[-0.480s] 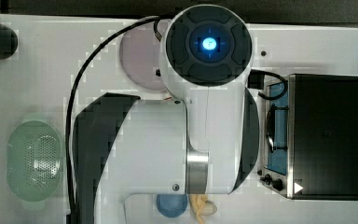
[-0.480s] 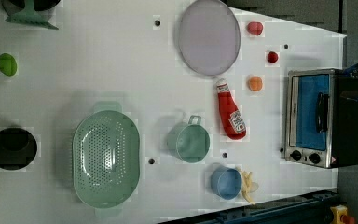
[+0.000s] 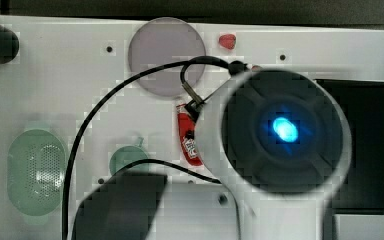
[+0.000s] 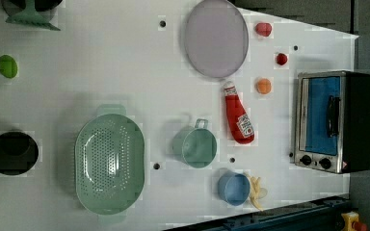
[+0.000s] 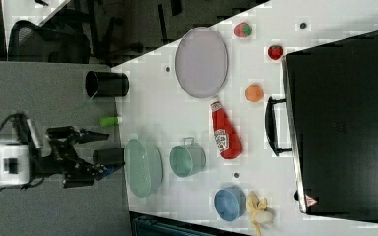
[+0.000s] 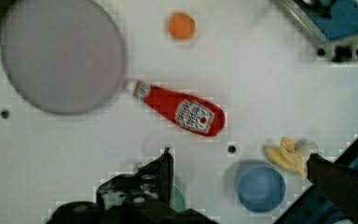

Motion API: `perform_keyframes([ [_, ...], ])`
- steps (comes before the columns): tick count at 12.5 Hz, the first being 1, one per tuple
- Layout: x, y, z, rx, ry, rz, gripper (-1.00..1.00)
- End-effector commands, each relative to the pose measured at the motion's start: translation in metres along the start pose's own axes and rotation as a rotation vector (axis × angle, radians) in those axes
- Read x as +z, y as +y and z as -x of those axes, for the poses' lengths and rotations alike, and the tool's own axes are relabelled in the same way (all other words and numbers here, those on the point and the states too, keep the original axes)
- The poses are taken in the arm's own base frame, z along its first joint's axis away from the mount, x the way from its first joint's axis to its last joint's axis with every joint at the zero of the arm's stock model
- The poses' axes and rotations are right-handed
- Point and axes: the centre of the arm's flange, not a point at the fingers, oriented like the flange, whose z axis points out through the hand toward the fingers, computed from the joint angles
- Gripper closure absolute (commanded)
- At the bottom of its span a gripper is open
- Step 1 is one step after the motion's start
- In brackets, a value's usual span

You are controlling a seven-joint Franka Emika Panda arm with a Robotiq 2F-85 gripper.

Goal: Pick Ketchup from the table and place it in strainer.

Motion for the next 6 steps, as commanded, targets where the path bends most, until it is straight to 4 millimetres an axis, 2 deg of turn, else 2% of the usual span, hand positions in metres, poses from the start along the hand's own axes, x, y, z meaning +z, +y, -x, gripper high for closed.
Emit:
perform_keyframes([
  [1,0.065,-0.019,-0.009,-0.142,-0.104,0.068,-1.00],
  [4,0.121,-0.032,-0.011,-0.279,-0.165,0.105,-1.00],
  [6,0.158,-0.037,-0.010,-0.438,-0.181,0.098,-1.00],
])
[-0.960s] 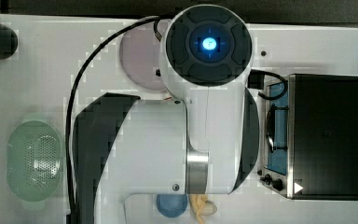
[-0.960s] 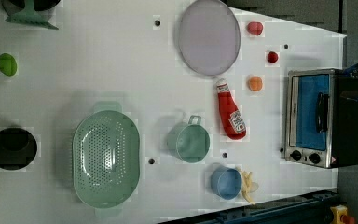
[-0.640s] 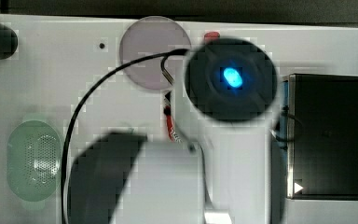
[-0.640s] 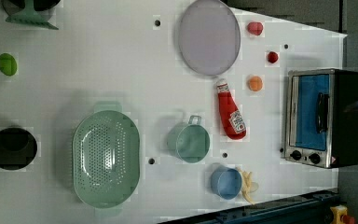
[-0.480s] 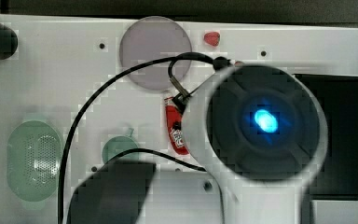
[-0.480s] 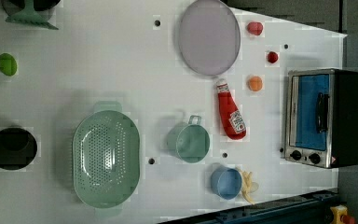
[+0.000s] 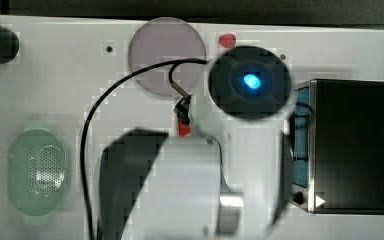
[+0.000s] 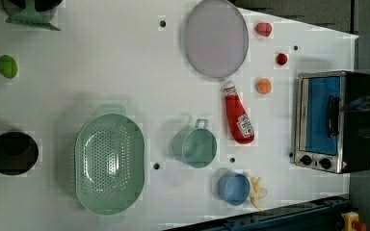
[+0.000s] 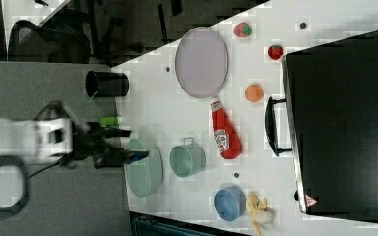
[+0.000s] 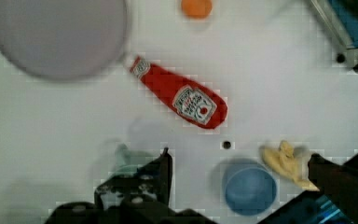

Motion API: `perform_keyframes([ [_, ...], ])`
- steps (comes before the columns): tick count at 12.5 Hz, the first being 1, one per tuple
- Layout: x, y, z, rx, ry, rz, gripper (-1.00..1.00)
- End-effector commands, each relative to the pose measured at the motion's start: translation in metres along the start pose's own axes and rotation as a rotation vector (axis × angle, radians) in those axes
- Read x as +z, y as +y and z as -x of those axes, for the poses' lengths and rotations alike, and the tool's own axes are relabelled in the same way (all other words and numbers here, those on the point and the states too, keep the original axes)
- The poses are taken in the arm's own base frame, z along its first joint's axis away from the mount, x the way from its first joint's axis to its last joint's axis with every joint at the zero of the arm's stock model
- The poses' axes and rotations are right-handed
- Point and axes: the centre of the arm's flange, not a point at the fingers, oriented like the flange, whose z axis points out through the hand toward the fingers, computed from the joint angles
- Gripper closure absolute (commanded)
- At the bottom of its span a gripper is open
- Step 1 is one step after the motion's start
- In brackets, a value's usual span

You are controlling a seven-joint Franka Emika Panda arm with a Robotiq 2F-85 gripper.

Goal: Pick Ketchup from the table and place it in strainer.

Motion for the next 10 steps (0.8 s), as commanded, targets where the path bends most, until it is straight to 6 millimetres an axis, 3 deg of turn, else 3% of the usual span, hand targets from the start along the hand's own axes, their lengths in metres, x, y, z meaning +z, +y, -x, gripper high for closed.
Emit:
perform_keyframes([
  [1,0.082,-0.012,-0.008,-0.312,-0.067,0.035,-1.00],
  [6,0.166,-0.015,-0.008,-0.703,-0.016,0.008,-1.00],
  [10,0.234,-0.017,-0.007,-0.758,0.005,0.000,-1.00],
])
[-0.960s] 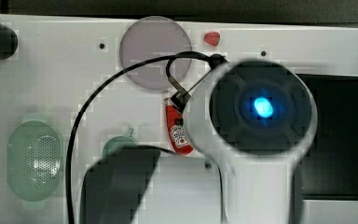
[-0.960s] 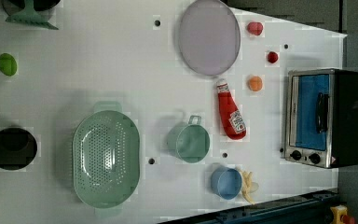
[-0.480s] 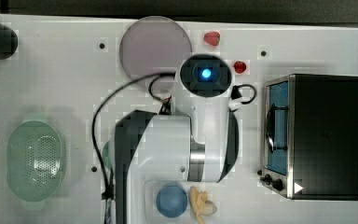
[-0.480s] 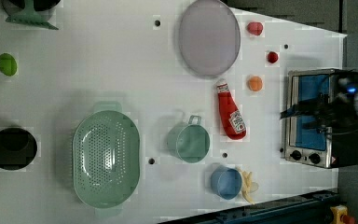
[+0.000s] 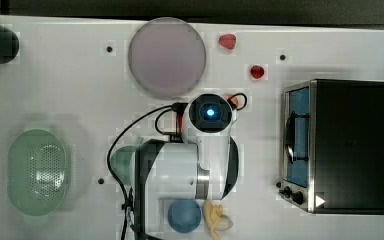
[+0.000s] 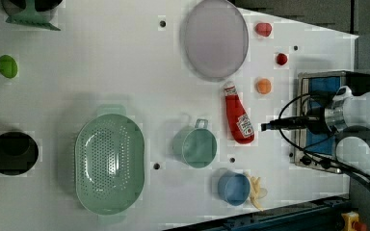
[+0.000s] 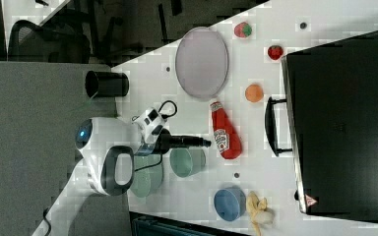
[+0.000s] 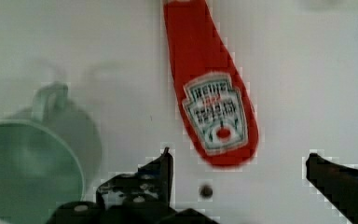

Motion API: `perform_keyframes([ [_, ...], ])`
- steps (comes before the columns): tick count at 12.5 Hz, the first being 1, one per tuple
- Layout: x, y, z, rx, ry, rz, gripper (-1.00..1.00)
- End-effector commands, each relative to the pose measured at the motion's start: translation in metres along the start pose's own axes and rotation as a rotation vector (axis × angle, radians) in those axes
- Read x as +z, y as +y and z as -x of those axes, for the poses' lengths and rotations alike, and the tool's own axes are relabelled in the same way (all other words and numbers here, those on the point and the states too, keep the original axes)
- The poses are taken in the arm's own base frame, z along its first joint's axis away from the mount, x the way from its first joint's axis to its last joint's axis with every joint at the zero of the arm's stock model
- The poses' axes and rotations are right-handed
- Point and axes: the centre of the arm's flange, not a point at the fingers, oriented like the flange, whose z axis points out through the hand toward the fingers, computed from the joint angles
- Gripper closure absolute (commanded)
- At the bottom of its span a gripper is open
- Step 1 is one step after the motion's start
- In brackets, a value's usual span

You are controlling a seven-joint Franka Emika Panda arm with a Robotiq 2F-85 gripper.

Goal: Pick Ketchup from the table and place it in strainer.

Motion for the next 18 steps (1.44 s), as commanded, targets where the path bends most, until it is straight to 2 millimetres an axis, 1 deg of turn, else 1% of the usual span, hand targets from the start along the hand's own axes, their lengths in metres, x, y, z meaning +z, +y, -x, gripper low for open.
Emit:
perform_keyframes([
  [1,0.020,-0.005,-0.005,-0.119,0.032,0.008,-1.00],
  [3,0.048,-0.006,-0.013,-0.163,0.039,0.043,-1.00],
  [5,0.074,-0.008,-0.020,-0.175,0.048,0.041,-1.00],
  [7,0.099,-0.012,-0.021,-0.183,0.030,0.033,-1.00],
  [10,0.126,-0.014,-0.022,-0.187,0.022,0.024,-1.00],
  [11,0.132,-0.013,-0.023,-0.185,0.029,0.023,-0.93],
  [13,0.139,-0.011,-0.024,-0.181,0.045,0.022,-0.43],
  [14,0.136,-0.011,-0.025,-0.181,0.049,0.023,-0.24],
  [15,0.135,-0.010,-0.025,-0.178,0.051,0.024,-0.24],
  [16,0.128,-0.008,-0.028,-0.174,0.067,0.025,-0.24],
  [17,0.114,-0.007,-0.033,-0.171,0.094,0.029,-0.24],
  [18,0.095,-0.005,-0.035,-0.167,0.121,0.035,-0.24],
])
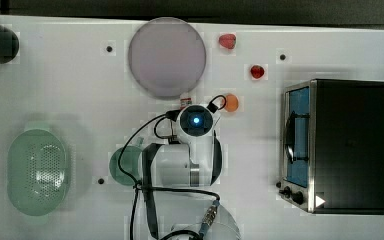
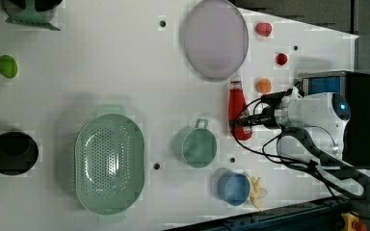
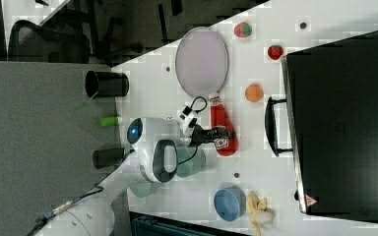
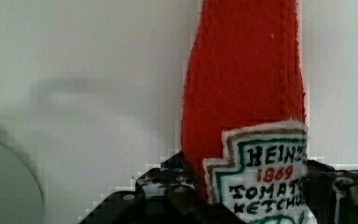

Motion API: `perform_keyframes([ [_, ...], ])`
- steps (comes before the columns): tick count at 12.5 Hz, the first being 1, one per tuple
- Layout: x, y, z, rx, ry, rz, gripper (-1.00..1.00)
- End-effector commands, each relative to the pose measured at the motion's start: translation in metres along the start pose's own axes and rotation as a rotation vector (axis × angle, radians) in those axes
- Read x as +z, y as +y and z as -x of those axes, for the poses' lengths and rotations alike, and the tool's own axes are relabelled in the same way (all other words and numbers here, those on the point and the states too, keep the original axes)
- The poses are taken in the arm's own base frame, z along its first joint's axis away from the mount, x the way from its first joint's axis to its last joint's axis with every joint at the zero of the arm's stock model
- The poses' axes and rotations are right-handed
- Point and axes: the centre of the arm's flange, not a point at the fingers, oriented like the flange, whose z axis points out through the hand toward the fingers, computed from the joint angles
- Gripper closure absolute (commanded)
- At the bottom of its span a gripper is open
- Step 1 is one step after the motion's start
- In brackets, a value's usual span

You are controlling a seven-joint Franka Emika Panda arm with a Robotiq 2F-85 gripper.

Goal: Pick Ketchup from the table and place it in strainer.

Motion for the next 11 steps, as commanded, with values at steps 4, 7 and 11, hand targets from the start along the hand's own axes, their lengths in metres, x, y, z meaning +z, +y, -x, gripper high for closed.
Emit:
perform_keyframes([
  [4,-0.168,0.002,0.002,0.003,0.114,0.055,-0.24],
  [7,-0.259,-0.031,0.016,-0.002,0.106,0.079,-0.24],
  [11,-0.300,-0.139,0.021,0.103,0.090,0.050,-0.24],
])
